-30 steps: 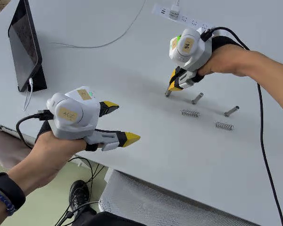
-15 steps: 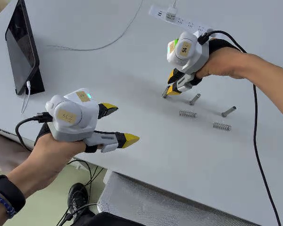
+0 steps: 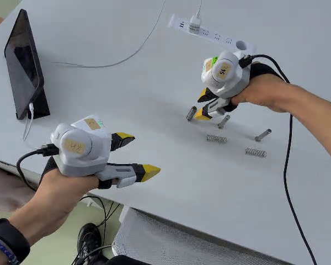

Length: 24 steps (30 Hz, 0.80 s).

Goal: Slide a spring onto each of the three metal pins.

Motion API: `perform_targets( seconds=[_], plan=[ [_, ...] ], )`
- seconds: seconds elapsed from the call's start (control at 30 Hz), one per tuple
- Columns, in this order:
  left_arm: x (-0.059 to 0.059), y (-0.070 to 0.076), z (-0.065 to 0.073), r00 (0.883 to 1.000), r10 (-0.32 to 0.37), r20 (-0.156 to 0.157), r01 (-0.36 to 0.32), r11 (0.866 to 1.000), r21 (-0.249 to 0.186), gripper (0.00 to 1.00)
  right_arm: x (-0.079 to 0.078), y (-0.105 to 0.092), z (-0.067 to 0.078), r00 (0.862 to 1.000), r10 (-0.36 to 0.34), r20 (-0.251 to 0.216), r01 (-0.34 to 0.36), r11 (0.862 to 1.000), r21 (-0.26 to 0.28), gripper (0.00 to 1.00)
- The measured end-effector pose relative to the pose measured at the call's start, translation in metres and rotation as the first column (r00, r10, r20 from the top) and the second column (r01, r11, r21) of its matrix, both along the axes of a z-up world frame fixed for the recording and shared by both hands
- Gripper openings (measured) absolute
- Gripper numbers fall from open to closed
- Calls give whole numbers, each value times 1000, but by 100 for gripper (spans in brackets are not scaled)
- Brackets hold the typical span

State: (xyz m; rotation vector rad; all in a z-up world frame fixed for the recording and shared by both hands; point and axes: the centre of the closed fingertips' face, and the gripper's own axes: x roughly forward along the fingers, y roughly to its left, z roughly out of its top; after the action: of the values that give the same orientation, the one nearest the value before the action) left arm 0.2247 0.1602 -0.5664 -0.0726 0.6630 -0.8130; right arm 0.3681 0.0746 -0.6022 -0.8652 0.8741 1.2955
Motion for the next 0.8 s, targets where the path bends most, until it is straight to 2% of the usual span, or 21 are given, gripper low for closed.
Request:
perform_targets(
  seconds=[0.07, 0.27, 0.37, 0.53, 0.63, 0.77, 0.8],
  plan=[
    [0, -1, 0, 1000, -1, -1, 1, 1000, 2, 61, -2, 1, 1, 999, -38, -17, 38, 999, 25, 30],
    [0, 1, 0, 1000, 2, -2, -2, 1000, 6, 63, -8, -9, 0, 998, -66, -5, 66, 998, 21, 38],
    [2, 2, 2, 1000, 9, 0, -9, 1000, 4, 63, -15, -12, 2, 996, -90, -20, 91, 995, 40, 42],
    [5, 3, 5, 1000, 20, 8, -20, 1000, 8, 65, -25, -14, 8, 983, -177, -55, 182, 977, 110, 47],
    [7, 1, 9, 1000, 20, 18, -20, 1000, 12, 66, -30, -14, 14, 966, -243, -93, 256, 952, 169, 49],
    [11, 2, 12, 999, 29, 26, -29, 1000, 12, 66, -33, -15, 22, 945, -307, -112, 326, 917, 230, 55],
    [12, 2, 13, 999, 32, 28, -32, 999, 11, 66, -35, -16, 25, 938, -325, -123, 346, 905, 248, 56]
  ],
)
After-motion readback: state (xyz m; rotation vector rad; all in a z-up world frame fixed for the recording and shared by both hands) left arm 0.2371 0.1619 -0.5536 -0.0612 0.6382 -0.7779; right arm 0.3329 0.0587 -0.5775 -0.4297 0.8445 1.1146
